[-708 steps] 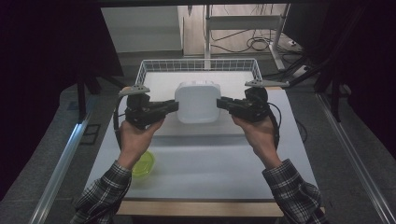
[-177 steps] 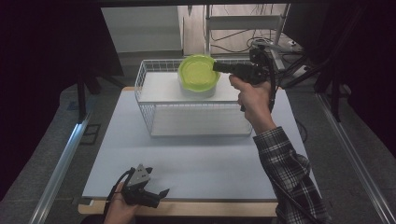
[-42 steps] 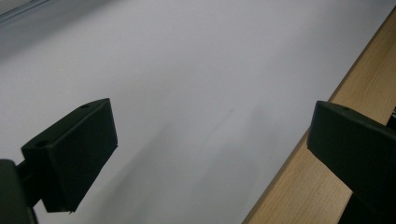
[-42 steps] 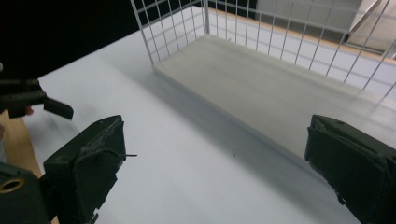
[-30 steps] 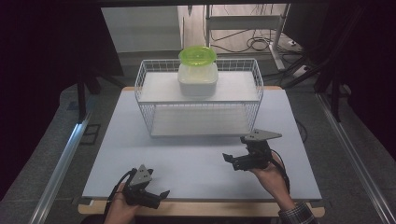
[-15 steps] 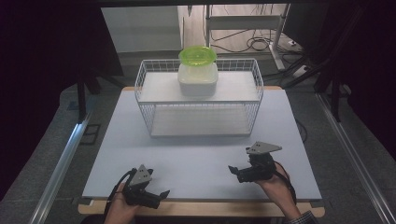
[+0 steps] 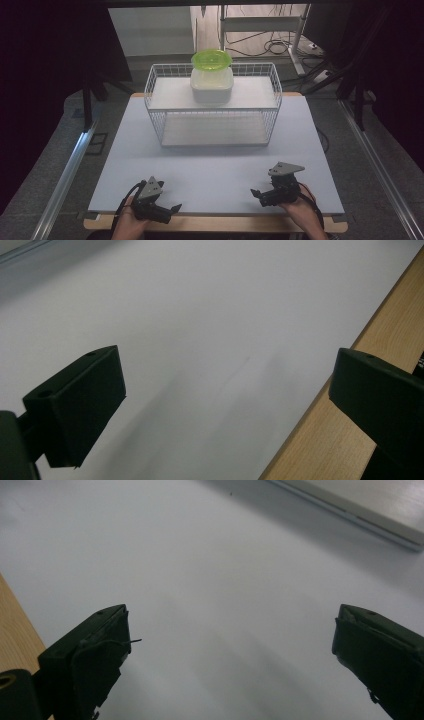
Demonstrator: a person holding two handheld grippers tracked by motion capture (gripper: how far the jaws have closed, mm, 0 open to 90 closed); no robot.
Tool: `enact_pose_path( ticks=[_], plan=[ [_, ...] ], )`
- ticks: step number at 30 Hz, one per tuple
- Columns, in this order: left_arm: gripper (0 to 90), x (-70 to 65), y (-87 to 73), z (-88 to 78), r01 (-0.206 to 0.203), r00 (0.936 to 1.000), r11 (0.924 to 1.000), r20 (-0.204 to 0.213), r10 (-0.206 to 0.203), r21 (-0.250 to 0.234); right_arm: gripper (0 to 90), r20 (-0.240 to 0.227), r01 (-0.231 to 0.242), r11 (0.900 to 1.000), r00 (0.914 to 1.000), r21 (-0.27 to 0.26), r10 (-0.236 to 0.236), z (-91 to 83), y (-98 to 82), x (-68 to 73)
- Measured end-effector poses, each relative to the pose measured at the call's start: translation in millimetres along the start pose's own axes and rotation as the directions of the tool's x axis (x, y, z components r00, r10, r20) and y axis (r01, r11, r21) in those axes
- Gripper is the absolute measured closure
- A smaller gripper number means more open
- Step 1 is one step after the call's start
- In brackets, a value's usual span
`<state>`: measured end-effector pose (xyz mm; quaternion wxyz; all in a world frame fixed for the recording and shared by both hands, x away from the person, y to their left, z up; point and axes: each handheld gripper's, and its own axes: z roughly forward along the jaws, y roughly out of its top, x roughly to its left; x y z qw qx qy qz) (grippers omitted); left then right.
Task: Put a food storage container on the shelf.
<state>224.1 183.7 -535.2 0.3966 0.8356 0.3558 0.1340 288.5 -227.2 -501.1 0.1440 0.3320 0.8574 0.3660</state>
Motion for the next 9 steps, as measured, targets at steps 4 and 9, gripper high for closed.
enact_pose_path(
  ticks=[4,9],
  plan=[
    [1.4,0.0,-0.1,0.2,0.001,1.0,1.0,0.0,-0.001,0.003,2.0,0.004,-0.006,0.999,1.0,0.031,0.006,1.2,-6.6,-0.2],
    [1.3,0.7,0.8,0.8,0.027,0.9996,0.9995,0.004,-0.028,0.013,2.0,0.011,-0.006,0.999,0.9999,0.054,0.005,3.0,-9.7,-1.2]
  ],
)
